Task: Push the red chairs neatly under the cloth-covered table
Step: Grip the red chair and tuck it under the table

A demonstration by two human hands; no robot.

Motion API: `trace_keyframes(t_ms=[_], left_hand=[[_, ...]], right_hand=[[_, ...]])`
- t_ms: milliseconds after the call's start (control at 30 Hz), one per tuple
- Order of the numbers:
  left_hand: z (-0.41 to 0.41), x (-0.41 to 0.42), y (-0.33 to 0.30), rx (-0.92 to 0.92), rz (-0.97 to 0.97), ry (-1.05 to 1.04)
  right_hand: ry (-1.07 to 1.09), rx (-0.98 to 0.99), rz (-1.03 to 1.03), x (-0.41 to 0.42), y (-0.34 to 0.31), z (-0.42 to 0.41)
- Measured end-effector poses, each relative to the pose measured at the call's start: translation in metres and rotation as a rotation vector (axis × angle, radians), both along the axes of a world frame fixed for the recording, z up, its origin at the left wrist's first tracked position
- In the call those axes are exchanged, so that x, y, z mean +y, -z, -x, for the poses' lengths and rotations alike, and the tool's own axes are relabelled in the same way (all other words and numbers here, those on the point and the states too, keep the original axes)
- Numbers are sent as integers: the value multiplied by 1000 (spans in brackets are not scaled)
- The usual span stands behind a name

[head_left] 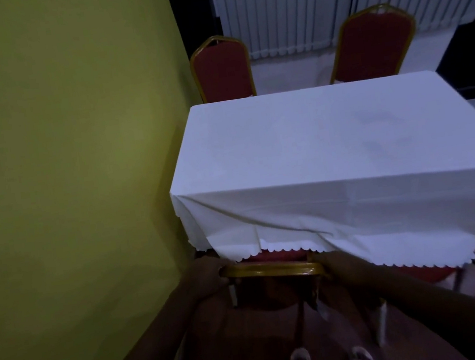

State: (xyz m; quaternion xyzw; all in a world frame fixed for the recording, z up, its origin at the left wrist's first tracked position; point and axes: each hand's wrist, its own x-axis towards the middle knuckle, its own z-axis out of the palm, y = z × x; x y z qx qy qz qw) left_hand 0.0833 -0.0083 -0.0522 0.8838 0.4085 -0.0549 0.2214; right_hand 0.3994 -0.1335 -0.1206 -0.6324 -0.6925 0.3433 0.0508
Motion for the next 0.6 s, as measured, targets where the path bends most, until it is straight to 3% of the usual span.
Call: trace_keyframes(t_ms=[267, 600], left_hand=[[-4, -5, 2, 20, -40, 1], [-47, -23, -4, 4, 65, 86]], right_hand=[[41, -9, -30, -5, 2, -1], [97, -55, -31, -30, -11, -27]])
